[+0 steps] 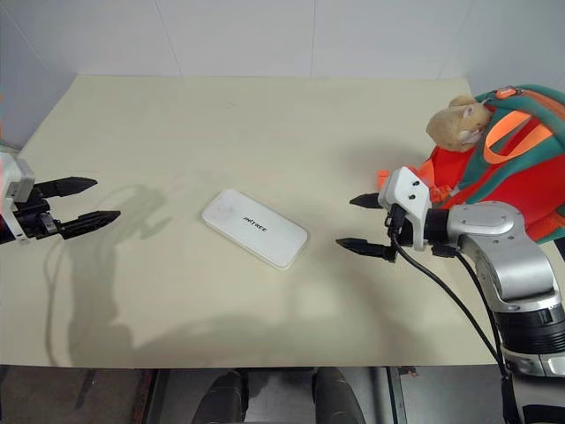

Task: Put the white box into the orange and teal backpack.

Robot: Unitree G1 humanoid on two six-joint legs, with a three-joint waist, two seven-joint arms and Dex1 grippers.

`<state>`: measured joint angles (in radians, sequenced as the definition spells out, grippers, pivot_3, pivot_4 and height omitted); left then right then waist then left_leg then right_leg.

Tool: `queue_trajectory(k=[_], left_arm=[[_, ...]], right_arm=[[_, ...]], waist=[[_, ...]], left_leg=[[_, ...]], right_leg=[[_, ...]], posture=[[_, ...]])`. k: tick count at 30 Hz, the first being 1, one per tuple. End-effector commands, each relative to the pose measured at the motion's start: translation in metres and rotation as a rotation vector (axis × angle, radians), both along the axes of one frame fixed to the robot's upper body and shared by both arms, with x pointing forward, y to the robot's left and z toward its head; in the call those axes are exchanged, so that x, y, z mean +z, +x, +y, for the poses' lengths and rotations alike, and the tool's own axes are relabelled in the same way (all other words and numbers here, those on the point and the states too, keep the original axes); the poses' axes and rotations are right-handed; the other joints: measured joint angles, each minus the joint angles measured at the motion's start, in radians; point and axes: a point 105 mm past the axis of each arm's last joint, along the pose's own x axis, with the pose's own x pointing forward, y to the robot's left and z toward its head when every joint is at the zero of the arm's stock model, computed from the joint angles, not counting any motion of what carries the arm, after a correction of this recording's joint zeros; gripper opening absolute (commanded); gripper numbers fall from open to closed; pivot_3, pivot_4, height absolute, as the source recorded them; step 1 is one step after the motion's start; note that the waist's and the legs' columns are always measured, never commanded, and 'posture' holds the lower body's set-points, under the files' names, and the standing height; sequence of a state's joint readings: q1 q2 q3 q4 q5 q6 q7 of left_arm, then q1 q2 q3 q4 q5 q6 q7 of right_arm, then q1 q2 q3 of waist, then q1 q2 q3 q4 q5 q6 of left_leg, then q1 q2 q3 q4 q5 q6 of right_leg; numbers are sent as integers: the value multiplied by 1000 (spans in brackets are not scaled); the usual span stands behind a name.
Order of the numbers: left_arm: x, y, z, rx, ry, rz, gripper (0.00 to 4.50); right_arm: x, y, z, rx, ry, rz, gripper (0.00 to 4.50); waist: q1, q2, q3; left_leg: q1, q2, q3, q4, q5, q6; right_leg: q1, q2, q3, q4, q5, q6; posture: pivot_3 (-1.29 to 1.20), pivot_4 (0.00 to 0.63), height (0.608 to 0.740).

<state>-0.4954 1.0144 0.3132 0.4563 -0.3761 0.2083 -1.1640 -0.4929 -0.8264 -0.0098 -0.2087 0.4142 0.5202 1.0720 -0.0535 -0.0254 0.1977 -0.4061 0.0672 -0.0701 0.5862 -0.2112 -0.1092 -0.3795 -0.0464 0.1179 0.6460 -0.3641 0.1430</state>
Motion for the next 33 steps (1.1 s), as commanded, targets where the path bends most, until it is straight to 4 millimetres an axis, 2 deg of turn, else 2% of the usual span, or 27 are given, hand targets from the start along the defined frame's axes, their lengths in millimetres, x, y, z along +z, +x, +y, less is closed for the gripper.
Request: queue_trajectory(k=[1,6,11,19,23,28,33], left_arm=[[13,1,0,-16,5,-43,4500],[10,1,-10,-54,-10,-33,4500],[13,8,-17,-66,-9,-80,4500],[12,11,-25,-91,-8,-99,4500],[12,16,-30,-93,-10,-110,3627],[12,27,-38,-95,-23,-124,2033],[2,46,-48,-84,-57,-107,400]], right_arm=[[20,-5,4,9,46,-70,4471],[13,-5,5,-14,44,-55,4471],[17,-6,13,-21,75,-59,4471],[17,-12,37,-2,128,-65,4471],[17,-11,42,-18,139,-78,3554],[7,-10,46,-51,113,-61,1817],[-18,-3,43,-138,25,-17,14]], waist=[[0,0,0],[0,0,0],[1,0,0],[0,0,0],[1,0,0],[5,0,0],[16,0,0]], left_leg=[[0,0,0,0,0,0],[0,0,0,0,0,0],[0,0,0,1,0,0],[0,0,0,1,0,0],[0,0,0,2,0,0],[0,0,-1,3,0,0],[0,0,-1,4,0,0]], right_leg=[[0,0,0,0,0,0],[0,0,0,0,0,0],[0,0,0,1,0,0],[1,0,0,1,0,0],[1,0,0,1,0,0],[1,0,0,2,0,0],[1,0,0,2,0,0]], posture=[[0,150,740],[0,150,740],[0,150,740],[0,150,740],[0,150,740],[0,150,740],[0,150,740]])
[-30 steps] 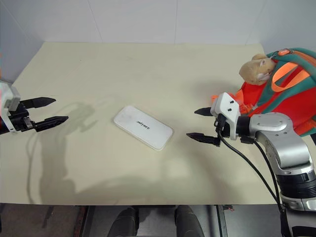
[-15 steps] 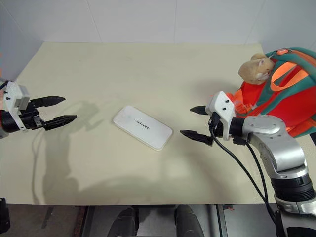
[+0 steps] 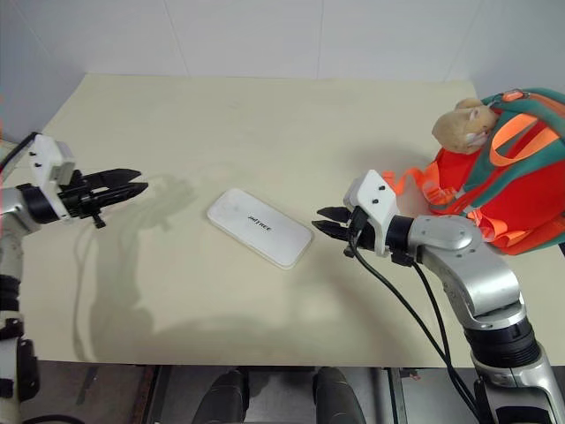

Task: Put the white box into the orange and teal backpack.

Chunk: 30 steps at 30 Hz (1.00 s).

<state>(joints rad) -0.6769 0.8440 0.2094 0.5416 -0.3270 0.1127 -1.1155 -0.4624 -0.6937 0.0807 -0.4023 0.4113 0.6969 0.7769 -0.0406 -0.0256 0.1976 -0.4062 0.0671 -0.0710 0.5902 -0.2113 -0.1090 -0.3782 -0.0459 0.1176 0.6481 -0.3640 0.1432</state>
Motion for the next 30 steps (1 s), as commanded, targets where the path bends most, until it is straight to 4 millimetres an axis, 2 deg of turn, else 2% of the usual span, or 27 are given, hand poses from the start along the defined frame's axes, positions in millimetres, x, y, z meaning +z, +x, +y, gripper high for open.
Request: queue_trajectory(k=[1,9,15,24,30], left_arm=[[1,10,-1,18,-7,-11,65],[-18,28,-19,-15,-40,39,28],[-40,38,-36,-51,-33,181,28],[-52,50,-54,-60,-62,232,28],[-61,53,-65,-72,-66,256,28]], right_arm=[[-6,1,1,-44,-50,-17,0],[-28,0,9,-97,-97,39,0],[-43,-2,12,-124,-136,103,0],[-53,-1,13,-156,-166,129,0],[-52,-2,24,-134,-158,128,0]], waist=[[2,0,0],[9,0,0],[11,0,0],[10,0,0],[9,0,0]], left_leg=[[0,0,0,0,0,0],[0,0,0,1,0,0],[0,0,0,1,0,0],[0,0,0,1,0,0],[0,0,0,1,0,0]], right_leg=[[0,0,0,0,0,0],[0,0,0,1,0,0],[0,0,0,1,0,0],[0,1,0,2,0,0],[0,1,0,2,0,0]], posture=[[0,150,740],[0,150,740],[0,150,740],[0,150,740],[0,150,740]])
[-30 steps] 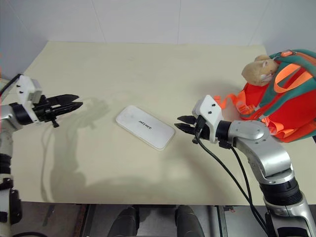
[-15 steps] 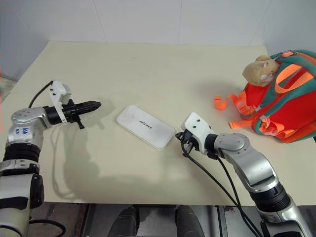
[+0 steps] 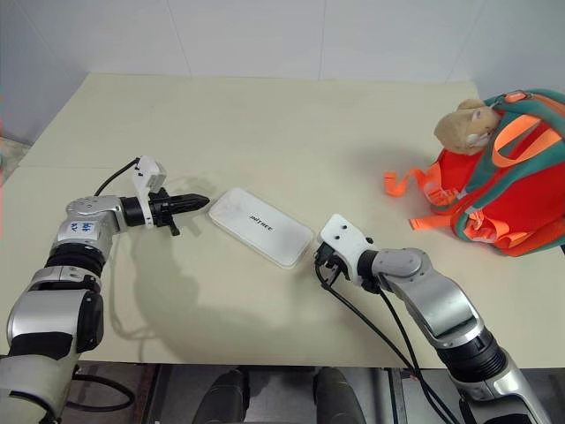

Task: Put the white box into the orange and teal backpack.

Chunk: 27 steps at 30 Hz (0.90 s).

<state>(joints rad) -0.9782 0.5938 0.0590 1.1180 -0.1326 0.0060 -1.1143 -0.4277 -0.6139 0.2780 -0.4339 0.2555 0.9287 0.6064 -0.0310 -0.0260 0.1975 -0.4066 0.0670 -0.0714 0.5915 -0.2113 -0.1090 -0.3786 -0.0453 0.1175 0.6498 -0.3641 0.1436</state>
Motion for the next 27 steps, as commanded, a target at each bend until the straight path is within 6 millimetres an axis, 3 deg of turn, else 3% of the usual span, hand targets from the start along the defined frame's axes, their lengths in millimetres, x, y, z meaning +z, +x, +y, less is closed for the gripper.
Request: queue_trajectory(k=[1,17,27], left_arm=[[6,4,-5,-6,1,-25,28],[-7,0,-24,-91,10,12,28],[-23,-36,-18,-294,123,76,28]], right_arm=[[14,-2,12,34,14,-54,0],[19,-2,32,115,26,-62,0],[25,-1,29,155,4,-64,0]], waist=[[0,0,0],[0,0,0],[0,0,0]], left_leg=[[0,0,0,0,0,0],[0,0,0,1,0,0],[0,0,0,0,0,0]], right_leg=[[0,0,0,0,0,0],[0,0,0,2,0,0],[0,0,0,1,0,0]], posture=[[0,150,740],[0,150,740],[0,150,740]])
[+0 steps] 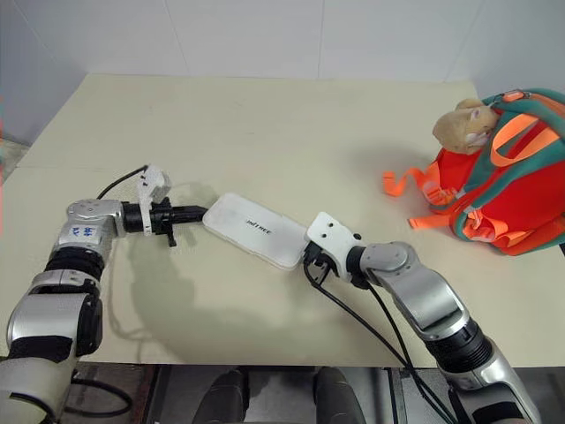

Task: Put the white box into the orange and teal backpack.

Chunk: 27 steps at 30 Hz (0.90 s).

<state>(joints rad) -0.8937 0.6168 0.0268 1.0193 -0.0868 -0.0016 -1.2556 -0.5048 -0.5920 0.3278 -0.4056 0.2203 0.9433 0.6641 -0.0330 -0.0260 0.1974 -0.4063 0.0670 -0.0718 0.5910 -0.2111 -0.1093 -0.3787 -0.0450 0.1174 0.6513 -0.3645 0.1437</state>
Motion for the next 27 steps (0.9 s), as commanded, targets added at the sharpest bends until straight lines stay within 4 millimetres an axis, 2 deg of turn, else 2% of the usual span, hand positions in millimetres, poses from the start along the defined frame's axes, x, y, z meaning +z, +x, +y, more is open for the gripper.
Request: queue_trajectory(k=[1,10,16,27], left_arm=[[-7,-18,-17,-157,37,36,28],[-16,-54,-23,-233,96,80,28],[-14,-76,-33,-279,113,88,28],[-11,-100,-48,-337,126,104,28]], right_arm=[[20,-3,13,87,28,-63,0],[23,-8,4,138,-17,-47,0],[19,-25,-2,216,-55,20,0],[14,-38,-14,250,-91,72,0]], waist=[[2,0,0],[2,0,0],[3,0,0],[3,0,0]], left_leg=[[0,0,0,0,0,0],[0,0,0,0,0,0],[1,0,0,0,0,1],[0,0,0,0,-1,2]], right_leg=[[0,0,0,0,0,0],[1,0,0,0,0,0],[1,0,0,-1,0,0],[1,-1,0,-4,0,0]], posture=[[0,150,740],[0,150,740],[0,150,740],[0,150,740]])
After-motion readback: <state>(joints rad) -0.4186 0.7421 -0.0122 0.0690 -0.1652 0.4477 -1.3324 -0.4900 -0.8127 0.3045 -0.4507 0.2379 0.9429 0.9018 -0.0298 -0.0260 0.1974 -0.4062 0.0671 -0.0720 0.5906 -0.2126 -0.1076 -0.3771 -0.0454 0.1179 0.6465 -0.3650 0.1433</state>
